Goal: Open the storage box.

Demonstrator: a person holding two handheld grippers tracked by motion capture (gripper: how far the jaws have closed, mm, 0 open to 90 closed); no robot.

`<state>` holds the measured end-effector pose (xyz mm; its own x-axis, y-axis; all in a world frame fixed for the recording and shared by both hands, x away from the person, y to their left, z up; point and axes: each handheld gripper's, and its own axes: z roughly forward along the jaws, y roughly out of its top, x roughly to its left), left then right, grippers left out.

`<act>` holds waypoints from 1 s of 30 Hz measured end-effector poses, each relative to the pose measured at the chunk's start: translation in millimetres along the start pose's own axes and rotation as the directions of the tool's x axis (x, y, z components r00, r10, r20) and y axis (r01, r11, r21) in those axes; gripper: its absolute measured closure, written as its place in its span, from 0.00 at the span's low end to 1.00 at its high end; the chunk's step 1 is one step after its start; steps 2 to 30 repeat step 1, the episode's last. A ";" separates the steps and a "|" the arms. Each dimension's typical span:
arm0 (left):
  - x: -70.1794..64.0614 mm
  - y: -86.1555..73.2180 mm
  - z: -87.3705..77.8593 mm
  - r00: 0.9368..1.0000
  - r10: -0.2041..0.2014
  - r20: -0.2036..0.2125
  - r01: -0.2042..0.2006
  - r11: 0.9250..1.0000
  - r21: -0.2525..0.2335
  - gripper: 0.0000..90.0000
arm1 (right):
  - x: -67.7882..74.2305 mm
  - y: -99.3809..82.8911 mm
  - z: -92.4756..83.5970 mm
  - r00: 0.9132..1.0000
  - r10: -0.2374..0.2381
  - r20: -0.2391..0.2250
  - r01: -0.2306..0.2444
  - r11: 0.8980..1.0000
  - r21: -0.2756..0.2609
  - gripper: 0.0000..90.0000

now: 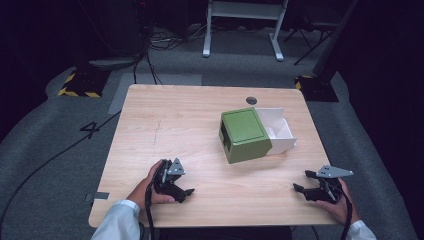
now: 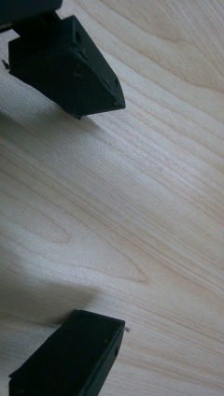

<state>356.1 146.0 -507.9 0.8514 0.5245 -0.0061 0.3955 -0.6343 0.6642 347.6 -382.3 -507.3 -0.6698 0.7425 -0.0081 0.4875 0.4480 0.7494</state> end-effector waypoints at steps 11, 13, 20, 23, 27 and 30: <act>0.0 0.0 0.0 1.000 0.000 0.000 0.000 1.000 0.000 0.00 | 0.0 0.0 0.0 1.000 0.001 0.000 -0.001 1.000 -0.001 0.24; 0.0 0.0 0.0 1.000 0.000 0.000 0.000 1.000 0.000 0.00 | 0.0 0.0 0.0 1.000 0.001 0.000 -0.001 1.000 -0.001 0.24; 0.0 0.0 0.0 1.000 0.000 0.000 0.000 1.000 0.000 0.00 | 0.0 0.0 0.0 1.000 0.001 0.000 -0.001 1.000 -0.001 0.24; 0.0 0.0 0.0 1.000 0.000 0.000 0.000 1.000 0.000 0.00 | 0.0 0.0 0.0 1.000 0.001 0.000 -0.001 1.000 -0.001 0.24; 0.0 0.0 0.0 1.000 0.000 0.000 0.000 1.000 0.000 0.00 | 0.0 0.0 0.0 1.000 0.001 0.000 -0.001 1.000 -0.001 0.24; 0.0 0.0 0.0 1.000 0.000 0.000 0.000 1.000 0.000 0.00 | 0.0 0.0 0.0 1.000 0.001 0.000 -0.001 1.000 -0.001 0.24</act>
